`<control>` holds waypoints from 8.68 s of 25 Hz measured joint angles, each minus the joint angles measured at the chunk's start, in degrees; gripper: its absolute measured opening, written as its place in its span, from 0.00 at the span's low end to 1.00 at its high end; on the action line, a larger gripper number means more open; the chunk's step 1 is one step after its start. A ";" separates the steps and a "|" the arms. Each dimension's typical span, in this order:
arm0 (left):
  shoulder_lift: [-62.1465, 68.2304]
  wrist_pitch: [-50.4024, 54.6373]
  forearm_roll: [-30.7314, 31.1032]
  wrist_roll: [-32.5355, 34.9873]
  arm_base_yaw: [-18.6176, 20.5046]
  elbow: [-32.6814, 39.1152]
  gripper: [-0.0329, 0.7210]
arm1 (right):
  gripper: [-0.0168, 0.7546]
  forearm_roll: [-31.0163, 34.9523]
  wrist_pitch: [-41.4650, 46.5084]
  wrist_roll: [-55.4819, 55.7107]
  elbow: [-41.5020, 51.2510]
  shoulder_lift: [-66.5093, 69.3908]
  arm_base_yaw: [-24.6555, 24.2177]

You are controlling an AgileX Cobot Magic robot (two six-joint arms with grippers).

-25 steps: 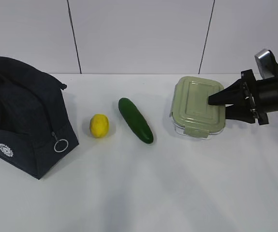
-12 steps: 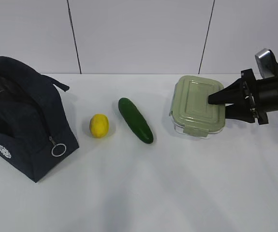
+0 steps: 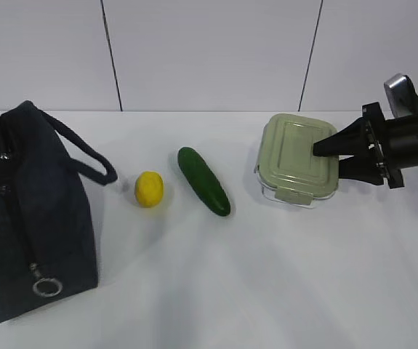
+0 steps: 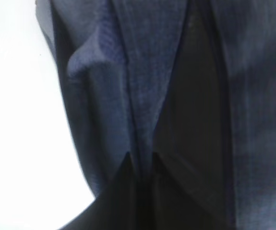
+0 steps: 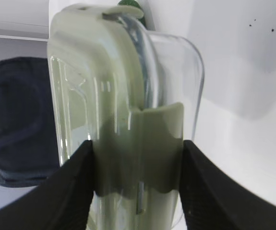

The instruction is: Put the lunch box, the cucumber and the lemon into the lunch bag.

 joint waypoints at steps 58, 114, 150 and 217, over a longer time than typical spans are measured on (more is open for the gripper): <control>3.42 8.00 9.70 0.90 -17.56 -11.53 0.04 | 0.52 -5.74 3.62 27.51 -19.68 -6.83 24.57; 6.10 7.33 -19.84 9.39 -19.60 -11.53 0.04 | 0.52 -4.65 2.14 18.49 -19.77 2.64 32.96; 6.10 10.96 -24.39 9.51 -19.60 -11.76 0.03 | 0.59 1.83 1.95 4.59 -19.90 2.86 33.09; -3.66 12.76 -21.53 15.68 2.81 -11.52 0.03 | 0.70 -42.40 -9.27 17.12 -37.83 6.83 30.22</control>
